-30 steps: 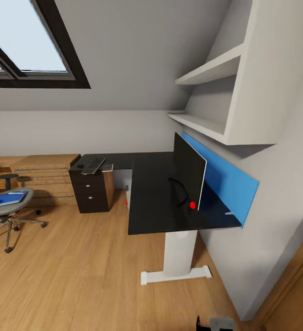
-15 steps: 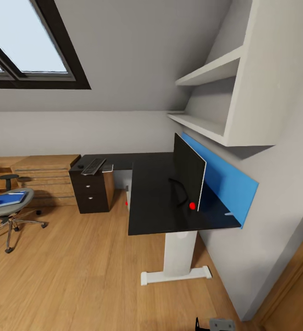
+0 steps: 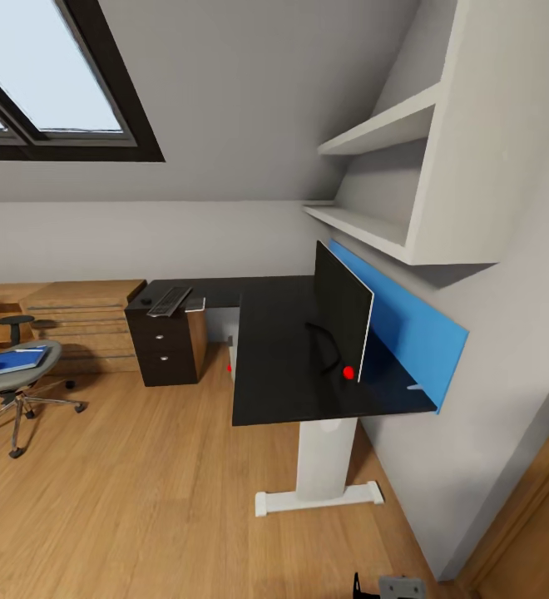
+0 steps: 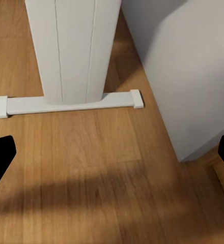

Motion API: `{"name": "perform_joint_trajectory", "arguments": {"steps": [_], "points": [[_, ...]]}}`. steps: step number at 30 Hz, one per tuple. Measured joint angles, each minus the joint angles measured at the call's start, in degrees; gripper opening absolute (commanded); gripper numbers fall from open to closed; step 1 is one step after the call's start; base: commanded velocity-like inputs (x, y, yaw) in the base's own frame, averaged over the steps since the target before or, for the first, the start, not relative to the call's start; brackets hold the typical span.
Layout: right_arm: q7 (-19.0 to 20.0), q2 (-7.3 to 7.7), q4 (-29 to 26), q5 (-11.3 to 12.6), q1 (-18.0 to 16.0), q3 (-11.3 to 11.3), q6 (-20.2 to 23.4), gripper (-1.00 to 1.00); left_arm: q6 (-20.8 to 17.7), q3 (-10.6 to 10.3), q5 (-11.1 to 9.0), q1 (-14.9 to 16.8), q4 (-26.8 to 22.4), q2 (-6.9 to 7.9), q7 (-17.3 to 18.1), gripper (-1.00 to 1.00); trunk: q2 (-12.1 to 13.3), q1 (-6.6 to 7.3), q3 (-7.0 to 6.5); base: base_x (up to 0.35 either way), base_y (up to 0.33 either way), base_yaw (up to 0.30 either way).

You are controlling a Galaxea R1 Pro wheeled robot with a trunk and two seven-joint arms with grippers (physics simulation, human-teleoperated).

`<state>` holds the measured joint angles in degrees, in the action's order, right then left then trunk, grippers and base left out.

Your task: In the bedroom, organize the workspace by keeping the computer under the desk, ensuring the monitor is on the desk, placing the keyboard on the desk next to the monitor, placing the mouse on the desk next to the keyboard, moving the folder from the swivel chair onto the desk next to the mouse, stacking the notebook on top of the folder with the pen on top of the notebook, and positioning the swivel chair next to the desk.

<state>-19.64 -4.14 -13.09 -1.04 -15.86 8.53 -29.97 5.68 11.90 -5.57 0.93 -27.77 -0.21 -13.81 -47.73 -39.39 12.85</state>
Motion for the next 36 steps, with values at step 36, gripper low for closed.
{"name": "perform_joint_trajectory", "arguments": {"steps": [36], "points": [[0.19,-0.19,0.07,0.00,0.00,0.18,-0.09,1.00,0.37,-0.03,0.06,-0.01,0.03,-0.11,-0.05,1.00,0.01,0.00,0.00,0.044,0.103,0.018]]}}
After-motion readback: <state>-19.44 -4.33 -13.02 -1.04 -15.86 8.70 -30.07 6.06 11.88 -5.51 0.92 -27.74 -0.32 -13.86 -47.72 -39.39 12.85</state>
